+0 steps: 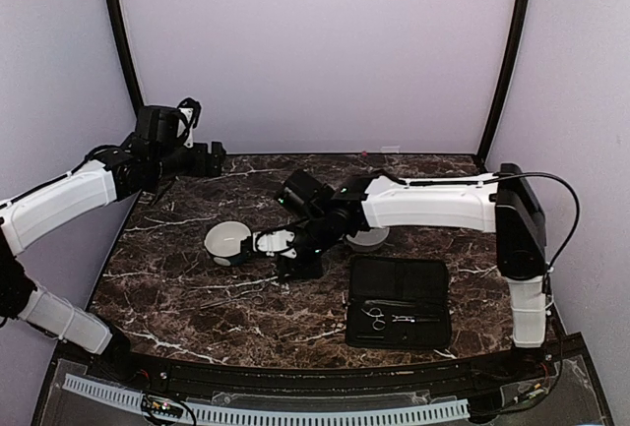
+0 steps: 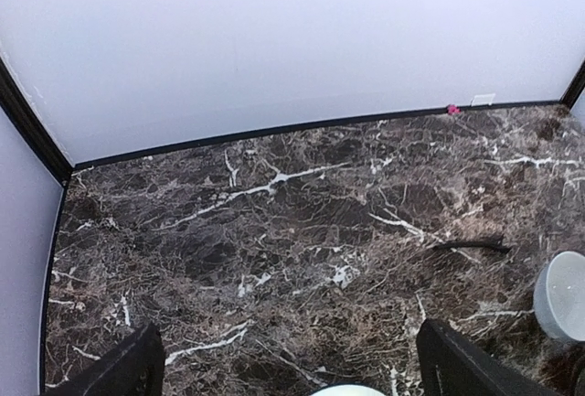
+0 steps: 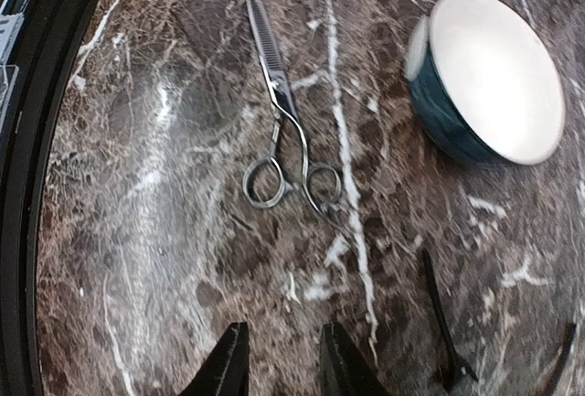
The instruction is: Sort the hair-cutting tools
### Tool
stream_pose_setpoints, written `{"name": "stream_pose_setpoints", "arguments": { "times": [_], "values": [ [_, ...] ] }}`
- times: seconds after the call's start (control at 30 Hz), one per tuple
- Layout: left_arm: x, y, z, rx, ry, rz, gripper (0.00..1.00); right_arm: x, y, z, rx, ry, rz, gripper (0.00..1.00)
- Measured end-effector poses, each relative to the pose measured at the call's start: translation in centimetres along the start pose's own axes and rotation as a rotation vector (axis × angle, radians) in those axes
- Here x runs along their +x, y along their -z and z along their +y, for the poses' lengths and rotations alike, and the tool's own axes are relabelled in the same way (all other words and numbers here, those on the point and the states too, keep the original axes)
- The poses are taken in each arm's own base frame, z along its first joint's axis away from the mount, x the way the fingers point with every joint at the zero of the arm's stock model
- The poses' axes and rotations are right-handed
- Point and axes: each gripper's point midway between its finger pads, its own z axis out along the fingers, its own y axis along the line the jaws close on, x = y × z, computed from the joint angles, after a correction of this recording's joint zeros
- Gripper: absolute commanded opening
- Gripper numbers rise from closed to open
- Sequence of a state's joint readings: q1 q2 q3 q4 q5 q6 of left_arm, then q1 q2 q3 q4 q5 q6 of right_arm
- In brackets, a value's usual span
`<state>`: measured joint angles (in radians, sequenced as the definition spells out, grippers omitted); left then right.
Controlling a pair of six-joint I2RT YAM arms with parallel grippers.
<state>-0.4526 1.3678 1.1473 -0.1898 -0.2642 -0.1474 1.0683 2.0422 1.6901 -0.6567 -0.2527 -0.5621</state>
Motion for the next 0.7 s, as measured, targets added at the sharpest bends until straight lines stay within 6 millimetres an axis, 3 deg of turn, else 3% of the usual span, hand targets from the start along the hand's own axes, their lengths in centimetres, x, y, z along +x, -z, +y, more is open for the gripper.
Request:
{"name": "stream_pose_setpoints", "arguments": {
  "times": [0.13,0.33,0.5,0.7],
  "values": [
    [-1.8,1.7,0.2,0.013,0.041,-0.079,0.96,-1.6,-4.0,1.2,-0.028,0.031,0.022,0.21],
    [-2.5,0.9,-1.7,0.104,0.092,-0.062,0.88,-1.8,-8.2,2.4,-0.043,0.037,0.066,0.19],
    [-2.7,1.5,-3.9,0.236,0.087,-0.06,0.86,-0.9,-9.0,2.9,-0.045,0.028,0.107,0.18],
    [-3.1,2.2,-4.7,0.288,0.08,-0.071,0.84,-0.9,-9.5,2.6,-0.042,0.023,0.111,0.19]
  ]
}}
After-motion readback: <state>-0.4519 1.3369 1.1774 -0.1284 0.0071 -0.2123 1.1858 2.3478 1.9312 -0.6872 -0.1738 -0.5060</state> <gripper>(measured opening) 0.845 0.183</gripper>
